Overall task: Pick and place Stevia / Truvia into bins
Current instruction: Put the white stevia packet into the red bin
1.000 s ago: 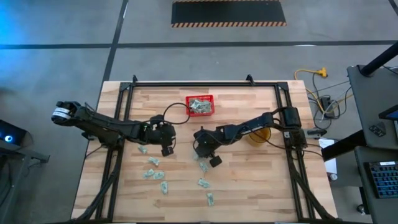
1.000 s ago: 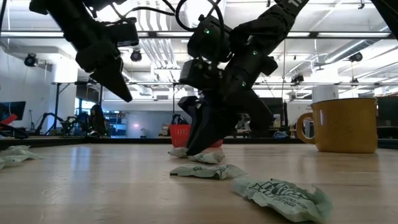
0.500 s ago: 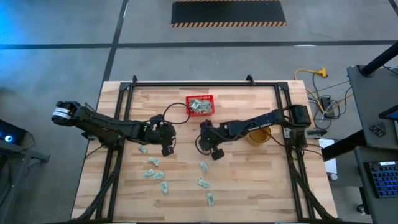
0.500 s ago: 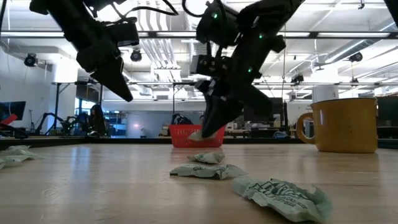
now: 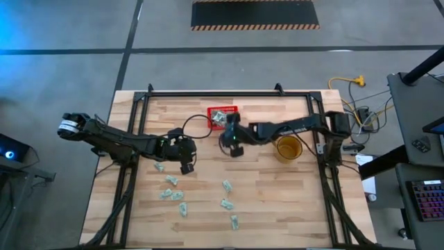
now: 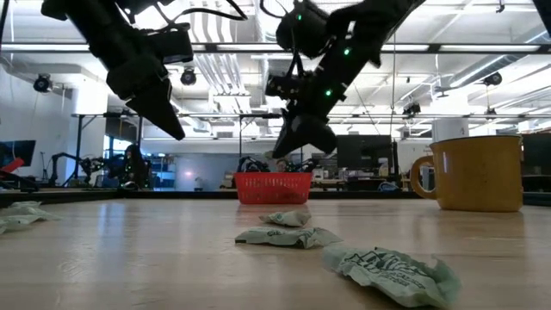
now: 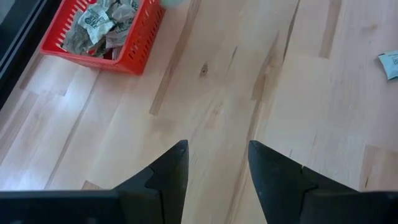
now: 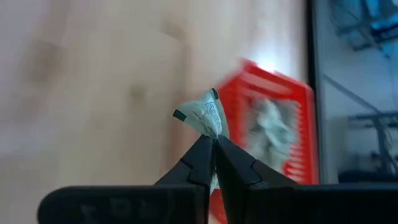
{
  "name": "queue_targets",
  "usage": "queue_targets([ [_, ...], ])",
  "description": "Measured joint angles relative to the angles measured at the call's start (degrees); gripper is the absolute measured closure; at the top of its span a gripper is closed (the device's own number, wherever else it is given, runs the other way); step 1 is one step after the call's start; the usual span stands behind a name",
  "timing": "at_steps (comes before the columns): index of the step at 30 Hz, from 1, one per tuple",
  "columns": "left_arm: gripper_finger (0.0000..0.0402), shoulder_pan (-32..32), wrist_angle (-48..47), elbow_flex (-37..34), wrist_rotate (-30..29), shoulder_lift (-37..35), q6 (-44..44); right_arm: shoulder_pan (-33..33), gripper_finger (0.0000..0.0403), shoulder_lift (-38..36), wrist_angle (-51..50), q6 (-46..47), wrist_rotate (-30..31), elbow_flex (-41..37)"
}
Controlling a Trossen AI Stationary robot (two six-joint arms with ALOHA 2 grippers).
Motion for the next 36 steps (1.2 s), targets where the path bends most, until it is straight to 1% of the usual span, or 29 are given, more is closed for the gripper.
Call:
queue_targets([
  [7,0.0251,0.0,0.0,0.0,0.0,0.0,1.5,-7.7,0.039,0.0,0.3,2.5,-0.1,0.8],
  [9,0.0251,0.0,0.0,0.0,0.0,0.0,1.5,-9.7,0.039,0.0,0.7,4.2,-1.0,0.8],
  [11,0.0251,0.0,0.0,0.0,0.0,0.0,1.5,-11.6,0.039,0.0,1.4,6.4,-4.4,0.8],
  [14,0.0251,0.0,0.0,0.0,0.0,0.0,1.5,-14.0,0.039,0.0,1.8,10.0,-11.0,0.8],
  [15,0.0251,0.0,0.0,0.0,0.0,0.0,1.5,-14.7,0.039,0.0,1.9,11.5,-12.4,0.8],
  [17,0.0251,0.0,-0.1,0.0,0.0,0.0,1.5,-15.7,0.039,0.0,2.2,14.0,-13.4,0.8],
  [19,0.0251,0.0,0.0,0.0,-0.1,0.0,1.5,-16.4,0.039,0.0,2.2,15.3,-13.4,0.8],
  [23,0.0251,0.0,0.0,0.0,-0.1,0.0,1.7,-16.5,0.039,0.0,2.2,15.1,-13.5,0.7],
  [28,0.0251,0.0,0.2,0.0,-0.3,0.0,2.9,-16.3,0.039,0.0,1.8,15.0,-16.6,0.7],
  [30,0.0251,0.0,0.2,0.0,-0.8,0.0,3.8,-16.2,0.0387,0.0,1.4,15.0,-17.0,0.7],
  [33,0.0251,0.0,1.0,0.0,-1.7,0.0,5.8,-16.2,0.0368,0.0,1.0,15.0,-16.9,0.7],
  [36,0.0251,0.0,2.4,0.0,-1.7,0.0,8.2,-16.2,0.0339,0.0,1.1,15.1,-16.9,0.7],
])
